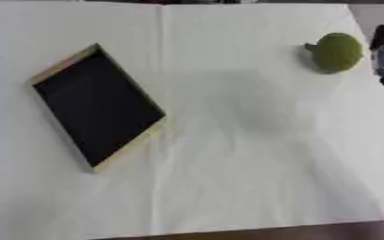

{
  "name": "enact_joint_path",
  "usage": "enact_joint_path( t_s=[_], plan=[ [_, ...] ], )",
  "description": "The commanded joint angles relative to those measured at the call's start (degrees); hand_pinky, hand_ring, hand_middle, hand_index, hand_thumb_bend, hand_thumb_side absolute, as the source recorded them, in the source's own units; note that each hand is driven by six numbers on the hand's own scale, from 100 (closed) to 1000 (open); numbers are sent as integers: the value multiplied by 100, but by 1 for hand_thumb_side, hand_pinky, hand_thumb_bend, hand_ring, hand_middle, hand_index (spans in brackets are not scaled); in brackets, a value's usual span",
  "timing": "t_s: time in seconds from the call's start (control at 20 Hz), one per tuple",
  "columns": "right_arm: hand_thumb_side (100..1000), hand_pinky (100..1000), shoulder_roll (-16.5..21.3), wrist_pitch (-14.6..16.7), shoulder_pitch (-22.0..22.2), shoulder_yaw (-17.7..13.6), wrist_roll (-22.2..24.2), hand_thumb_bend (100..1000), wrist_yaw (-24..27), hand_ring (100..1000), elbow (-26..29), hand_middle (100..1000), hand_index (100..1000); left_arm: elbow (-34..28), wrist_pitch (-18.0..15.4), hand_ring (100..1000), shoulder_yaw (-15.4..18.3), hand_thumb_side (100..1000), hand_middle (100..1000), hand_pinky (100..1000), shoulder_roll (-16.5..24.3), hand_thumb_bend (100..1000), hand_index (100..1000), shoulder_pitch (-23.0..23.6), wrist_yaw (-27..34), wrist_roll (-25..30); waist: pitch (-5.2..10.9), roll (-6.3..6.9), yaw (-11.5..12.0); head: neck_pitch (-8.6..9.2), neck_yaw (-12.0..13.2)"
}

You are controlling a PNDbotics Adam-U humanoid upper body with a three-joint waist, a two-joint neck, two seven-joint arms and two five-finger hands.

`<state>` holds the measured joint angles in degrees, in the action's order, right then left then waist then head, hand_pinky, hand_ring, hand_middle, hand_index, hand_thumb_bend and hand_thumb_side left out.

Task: Pick up objects on the table and place them in the box.

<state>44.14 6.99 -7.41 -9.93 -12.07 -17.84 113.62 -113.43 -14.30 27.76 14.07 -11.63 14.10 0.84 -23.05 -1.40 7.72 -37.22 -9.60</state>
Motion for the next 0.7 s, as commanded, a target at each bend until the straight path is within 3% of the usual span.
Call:
enact_joint_path(
  t_s=[0.05, 0.4, 0.7],
  plan=[
    [375, 854, 598, -189, 153, 4, 76, 100, -405, 802, 98, 730, 830, -116, -2, 665, 53, 604, 704, 700, 204, 100, 766, 5, -48, -5, 144, -7, -17, -5, 61],
    [385, 864, 1134, -465, 407, 53, 659, 100, -756, 847, 98, 779, 854, -116, 1, 666, 47, 604, 705, 700, 226, 100, 766, 19, -63, -6, 156, -22, -44, 4, 98],
    [268, 894, 1394, -822, 308, 122, 1225, 100, -221, 893, 98, 798, 864, -116, 9, 666, 36, 605, 706, 700, 226, 100, 765, 19, -57, 8, 156, -30, -26, 6, 76]
  ],
)
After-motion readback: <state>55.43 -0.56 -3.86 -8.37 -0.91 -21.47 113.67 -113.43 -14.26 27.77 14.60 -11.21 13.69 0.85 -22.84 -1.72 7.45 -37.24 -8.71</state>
